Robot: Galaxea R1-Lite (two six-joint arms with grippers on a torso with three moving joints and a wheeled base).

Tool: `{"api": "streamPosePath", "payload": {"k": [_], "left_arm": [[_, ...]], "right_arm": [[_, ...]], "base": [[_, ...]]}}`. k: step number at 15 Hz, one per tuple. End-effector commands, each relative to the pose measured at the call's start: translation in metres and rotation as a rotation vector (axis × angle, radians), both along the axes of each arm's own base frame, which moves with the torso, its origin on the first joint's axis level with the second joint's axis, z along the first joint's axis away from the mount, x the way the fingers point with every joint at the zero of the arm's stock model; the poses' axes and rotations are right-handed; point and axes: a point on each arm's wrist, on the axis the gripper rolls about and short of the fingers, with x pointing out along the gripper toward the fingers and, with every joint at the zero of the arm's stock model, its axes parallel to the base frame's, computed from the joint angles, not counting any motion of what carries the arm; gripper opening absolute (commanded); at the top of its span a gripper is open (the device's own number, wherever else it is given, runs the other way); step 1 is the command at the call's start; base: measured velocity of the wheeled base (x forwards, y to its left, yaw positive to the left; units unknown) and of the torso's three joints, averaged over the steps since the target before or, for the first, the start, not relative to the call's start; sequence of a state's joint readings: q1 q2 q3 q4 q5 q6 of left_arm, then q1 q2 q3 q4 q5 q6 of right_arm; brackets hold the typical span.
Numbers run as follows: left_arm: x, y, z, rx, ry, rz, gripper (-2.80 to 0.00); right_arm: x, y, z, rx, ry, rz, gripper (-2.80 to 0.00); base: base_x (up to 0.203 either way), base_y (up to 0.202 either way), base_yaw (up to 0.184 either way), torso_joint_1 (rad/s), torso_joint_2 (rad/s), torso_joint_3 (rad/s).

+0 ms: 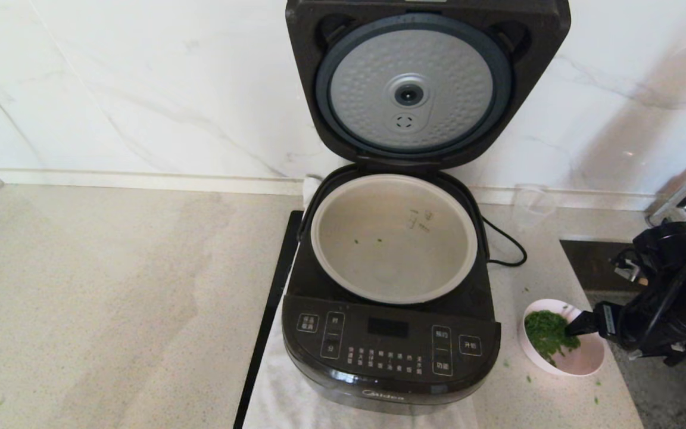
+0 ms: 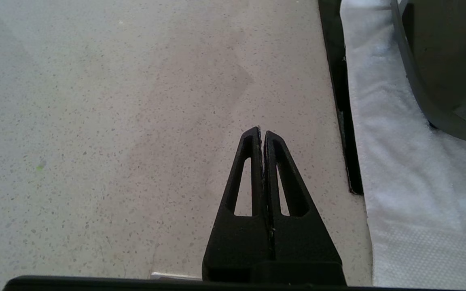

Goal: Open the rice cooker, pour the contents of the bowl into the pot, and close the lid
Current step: Fill a bowl with water from the tap

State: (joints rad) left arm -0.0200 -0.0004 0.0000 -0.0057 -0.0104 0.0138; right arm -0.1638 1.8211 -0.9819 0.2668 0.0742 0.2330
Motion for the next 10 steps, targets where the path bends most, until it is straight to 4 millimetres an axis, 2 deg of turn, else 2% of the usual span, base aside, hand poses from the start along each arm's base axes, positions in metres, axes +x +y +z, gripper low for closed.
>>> {"api": "streamPosePath", "payload": {"k": [1, 2, 10], "left_arm": [[0.0, 0.0, -0.0004, 0.0, 0.0, 0.0, -2.8], [0.0, 0.0, -0.0004, 0.0, 0.0, 0.0, -2.8], [0.0, 0.0, -0.0004, 0.0, 0.0, 0.0, -2.8]], "right_arm": [[0.0004, -0.0001, -0.0026, 0.005, 0.01, -0.001, 0.0], [0.0007, -0.0002, -0.0023, 0.004, 0.009, -0.003, -2.8], [0.001, 0.0062, -0.0029, 0.026, 0.012, 0.018, -2.8]], "base": [[0.0, 0.0, 0.0, 0.0, 0.0, 0.0], [0.0, 0.0, 0.0, 0.0, 0.0, 0.0], [0.0, 0.0, 0.0, 0.0, 0.0, 0.0]]}}
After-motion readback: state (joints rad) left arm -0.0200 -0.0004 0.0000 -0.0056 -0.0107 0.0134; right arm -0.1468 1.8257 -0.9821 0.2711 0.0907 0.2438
